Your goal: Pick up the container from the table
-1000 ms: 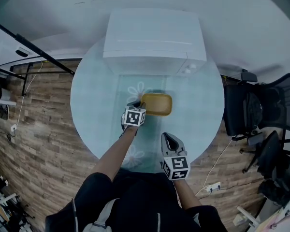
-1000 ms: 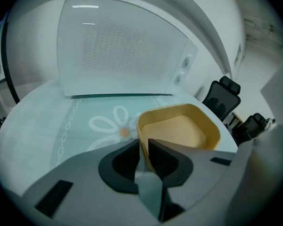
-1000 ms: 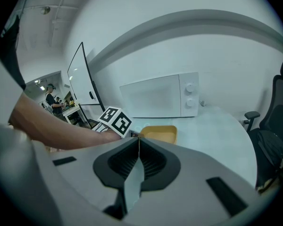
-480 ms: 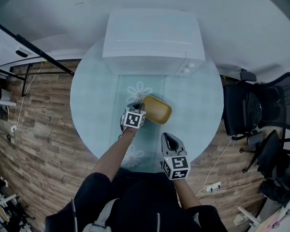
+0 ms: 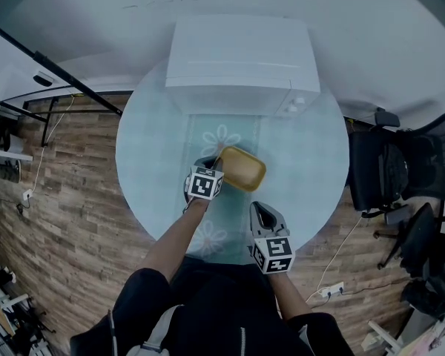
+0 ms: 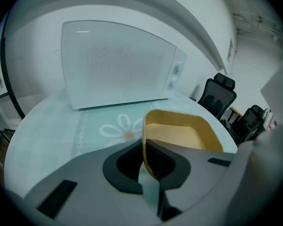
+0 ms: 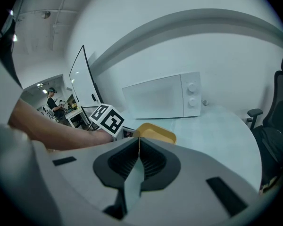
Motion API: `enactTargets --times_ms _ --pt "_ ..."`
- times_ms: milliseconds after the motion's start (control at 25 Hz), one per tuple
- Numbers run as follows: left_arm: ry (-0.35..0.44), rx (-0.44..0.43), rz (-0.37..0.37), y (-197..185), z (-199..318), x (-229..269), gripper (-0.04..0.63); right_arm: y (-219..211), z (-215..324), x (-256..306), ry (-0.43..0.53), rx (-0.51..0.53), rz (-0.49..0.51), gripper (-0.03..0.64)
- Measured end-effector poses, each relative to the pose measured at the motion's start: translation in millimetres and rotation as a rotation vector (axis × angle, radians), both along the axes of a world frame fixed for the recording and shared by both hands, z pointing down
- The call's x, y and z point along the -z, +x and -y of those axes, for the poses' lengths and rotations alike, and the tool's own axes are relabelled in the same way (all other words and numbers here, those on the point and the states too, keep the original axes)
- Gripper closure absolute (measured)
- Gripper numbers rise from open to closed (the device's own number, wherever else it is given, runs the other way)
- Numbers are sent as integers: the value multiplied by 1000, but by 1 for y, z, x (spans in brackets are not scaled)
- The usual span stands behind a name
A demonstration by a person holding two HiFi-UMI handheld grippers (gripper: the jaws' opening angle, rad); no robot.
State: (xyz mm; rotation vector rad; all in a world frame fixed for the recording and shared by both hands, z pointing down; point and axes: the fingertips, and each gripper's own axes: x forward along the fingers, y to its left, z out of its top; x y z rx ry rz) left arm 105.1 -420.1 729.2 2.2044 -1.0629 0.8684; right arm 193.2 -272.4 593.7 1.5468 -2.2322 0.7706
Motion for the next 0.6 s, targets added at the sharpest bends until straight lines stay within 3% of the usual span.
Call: enactTargets --times_ms 600 --pt "51 59 -8 -63 -16 61 573 -52 2 30 66 71 -5 592"
